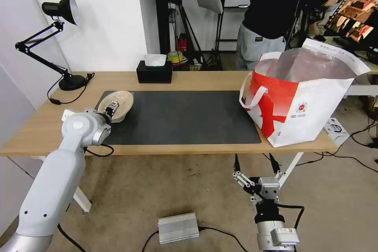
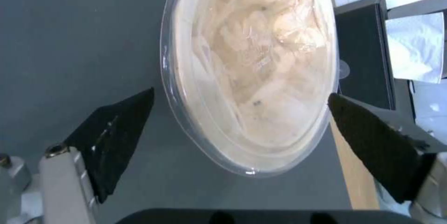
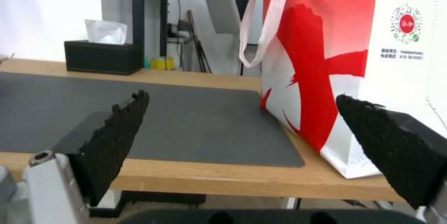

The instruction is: Pick up the trash from the table and place it into the takeout bag.

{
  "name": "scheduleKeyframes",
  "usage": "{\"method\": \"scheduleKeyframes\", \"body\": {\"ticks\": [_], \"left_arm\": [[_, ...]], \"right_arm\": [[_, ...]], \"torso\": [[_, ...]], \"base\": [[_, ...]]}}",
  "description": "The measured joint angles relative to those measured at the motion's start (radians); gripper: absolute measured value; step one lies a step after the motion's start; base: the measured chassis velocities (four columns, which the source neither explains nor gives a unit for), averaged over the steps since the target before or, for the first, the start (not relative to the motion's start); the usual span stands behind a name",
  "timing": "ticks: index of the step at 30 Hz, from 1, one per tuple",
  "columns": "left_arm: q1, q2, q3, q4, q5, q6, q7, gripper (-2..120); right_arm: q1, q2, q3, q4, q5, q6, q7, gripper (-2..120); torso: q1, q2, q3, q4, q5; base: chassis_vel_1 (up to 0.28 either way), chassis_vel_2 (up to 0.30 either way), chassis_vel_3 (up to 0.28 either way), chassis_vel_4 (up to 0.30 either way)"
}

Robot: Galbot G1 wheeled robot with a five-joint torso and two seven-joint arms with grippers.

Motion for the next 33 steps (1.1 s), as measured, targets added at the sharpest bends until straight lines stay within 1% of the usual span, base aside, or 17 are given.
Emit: {"method": "scheduleKeyframes", "body": {"ticks": [7, 10, 11, 14, 24, 25, 27, 28, 29, 31, 32, 33], "left_arm": [[-0.018, -0.013, 0.000, 0.036, 0.004, 0.004, 0.008, 100], [-0.033, -0.024, 0.004, 0.069, 0.017, 0.016, 0.034, 100], [-0.033, -0.024, 0.004, 0.069, 0.017, 0.016, 0.034, 100], [-0.038, -0.032, 0.012, 0.088, 0.045, 0.031, 0.060, 100], [-0.057, -0.056, 0.020, 0.128, 0.090, 0.030, 0.067, 99], [-0.058, -0.057, 0.021, 0.130, 0.092, 0.025, 0.068, 97], [-0.059, -0.058, 0.022, 0.132, 0.095, 0.018, 0.069, 88], [-0.059, -0.058, 0.022, 0.132, 0.095, 0.018, 0.069, 88], [-0.059, -0.058, 0.023, 0.132, 0.095, 0.016, 0.071, 85], [-0.059, -0.058, 0.023, 0.129, 0.095, 0.015, 0.075, 77], [-0.059, -0.057, 0.023, 0.126, 0.095, 0.013, 0.076, 71], [-0.059, -0.057, 0.023, 0.125, 0.095, 0.012, 0.076, 69]], "right_arm": [[0.000, 0.000, 0.000, 0.000, 0.000, 0.000, 0.000, 100], [0.000, 0.000, 0.000, 0.000, 0.000, 0.000, 0.000, 100], [0.000, 0.000, 0.000, 0.000, 0.000, 0.000, 0.000, 100], [0.000, 0.000, 0.000, 0.000, 0.000, 0.000, 0.000, 100], [0.000, 0.000, 0.000, 0.000, 0.000, 0.000, 0.000, 100], [0.000, 0.000, 0.000, 0.000, 0.000, 0.000, 0.000, 100], [0.000, 0.000, 0.000, 0.000, 0.000, 0.000, 0.000, 100], [0.000, 0.000, 0.000, 0.000, 0.000, 0.000, 0.000, 100], [0.000, 0.000, 0.000, 0.000, 0.000, 0.000, 0.000, 100], [0.000, 0.000, 0.000, 0.000, 0.000, 0.000, 0.000, 100], [0.000, 0.000, 0.000, 0.000, 0.000, 0.000, 0.000, 100], [0.000, 0.000, 0.000, 0.000, 0.000, 0.000, 0.000, 100]], "torso": [[0.000, 0.000, 0.000, 0.0000, 0.0000], [0.000, 0.000, 0.000, 0.0000, 0.0001], [0.000, 0.000, 0.000, 0.0000, 0.0001], [0.000, 0.000, 0.000, 0.0000, 0.0000], [0.000, 0.000, 0.000, 0.0000, 0.0001], [0.000, 0.000, 0.000, 0.0000, 0.0001], [0.000, 0.000, 0.000, 0.0000, 0.0001], [0.000, 0.000, 0.000, 0.0000, 0.0001], [0.000, 0.000, 0.000, 0.0000, 0.0000], [0.000, 0.000, 0.000, 0.0000, 0.0000], [0.000, 0.000, 0.000, 0.0000, 0.0001], [0.000, 0.000, 0.000, 0.0000, 0.0001]], "base": [[0.000, 0.000, 0.000, 0.000], [0.000, 0.000, 0.000, 0.000], [0.000, 0.000, 0.000, 0.000], [0.000, 0.000, 0.000, 0.000], [0.000, 0.000, 0.000, 0.000], [0.000, 0.000, 0.000, 0.000], [0.000, 0.000, 0.000, 0.000], [0.000, 0.000, 0.000, 0.000], [0.000, 0.000, 0.000, 0.000], [0.000, 0.000, 0.000, 0.000], [0.000, 0.000, 0.000, 0.000], [0.000, 0.000, 0.000, 0.000]]}}
